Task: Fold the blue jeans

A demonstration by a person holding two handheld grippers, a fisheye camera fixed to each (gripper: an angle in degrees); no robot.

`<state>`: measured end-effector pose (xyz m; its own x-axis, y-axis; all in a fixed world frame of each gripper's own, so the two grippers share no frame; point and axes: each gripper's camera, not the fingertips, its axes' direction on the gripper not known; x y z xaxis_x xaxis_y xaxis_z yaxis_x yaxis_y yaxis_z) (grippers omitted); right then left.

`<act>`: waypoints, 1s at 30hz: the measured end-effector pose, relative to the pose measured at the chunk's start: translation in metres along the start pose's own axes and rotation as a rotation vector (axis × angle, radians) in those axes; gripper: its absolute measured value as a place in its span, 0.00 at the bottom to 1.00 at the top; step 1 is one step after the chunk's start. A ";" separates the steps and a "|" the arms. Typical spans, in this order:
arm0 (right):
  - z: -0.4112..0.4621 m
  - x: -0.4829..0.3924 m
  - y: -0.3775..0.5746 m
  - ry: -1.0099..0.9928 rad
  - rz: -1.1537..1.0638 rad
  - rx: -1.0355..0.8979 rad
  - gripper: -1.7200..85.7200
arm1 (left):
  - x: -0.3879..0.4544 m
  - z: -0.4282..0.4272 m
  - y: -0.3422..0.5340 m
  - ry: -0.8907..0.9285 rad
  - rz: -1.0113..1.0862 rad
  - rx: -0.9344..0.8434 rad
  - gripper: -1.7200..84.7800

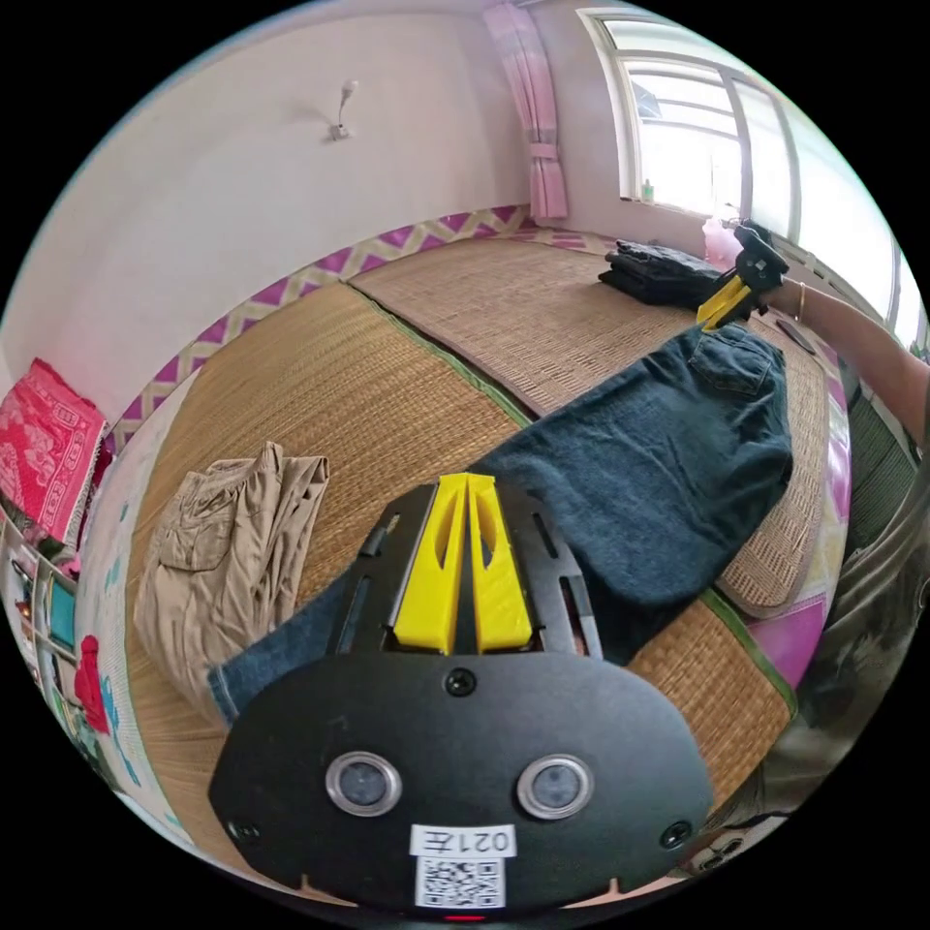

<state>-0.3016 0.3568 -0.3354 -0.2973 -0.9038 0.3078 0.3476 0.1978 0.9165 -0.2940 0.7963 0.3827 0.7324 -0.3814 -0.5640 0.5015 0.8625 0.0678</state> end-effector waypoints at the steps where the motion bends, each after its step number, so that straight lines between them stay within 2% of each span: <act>1: 0.001 0.003 -0.004 -0.005 -0.013 -0.008 0.08 | -0.006 0.007 -0.012 0.004 0.015 -0.022 0.01; 6: 0.001 0.022 -0.031 -0.059 -0.083 -0.019 0.08 | -0.027 0.032 -0.042 0.070 0.065 -0.125 0.03; 8: 0.005 0.027 -0.038 -0.093 -0.099 -0.046 0.08 | -0.037 0.043 -0.050 0.179 0.092 -0.154 0.09; 11: 0.005 0.034 -0.043 -0.123 -0.111 -0.051 0.08 | -0.048 0.053 -0.059 0.202 0.092 -0.187 0.12; 18: -0.012 0.044 -0.043 -0.117 -0.117 -0.045 0.02 | -0.048 0.080 -0.080 0.139 0.152 -0.285 0.11; 21: -0.027 0.038 -0.034 -0.074 -0.132 -0.023 0.01 | -0.045 0.084 -0.088 0.145 0.177 -0.309 0.06; 22: -0.030 0.038 -0.032 -0.069 -0.130 -0.016 0.01 | -0.044 0.077 -0.090 0.120 0.186 -0.301 0.03; 27: -0.082 0.016 0.015 -0.016 -0.118 0.109 0.01 | -0.042 0.000 -0.080 0.111 0.209 -0.148 0.01; 30: -0.134 -0.019 0.064 0.016 -0.120 0.234 0.01 | -0.020 -0.084 -0.052 0.085 0.272 -0.043 0.01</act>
<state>-0.1548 0.3358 -0.3162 -0.3090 -0.9316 0.1913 0.0953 0.1698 0.9809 -0.3728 0.7869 0.3215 0.7948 -0.1066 -0.5974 0.2706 0.9434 0.1917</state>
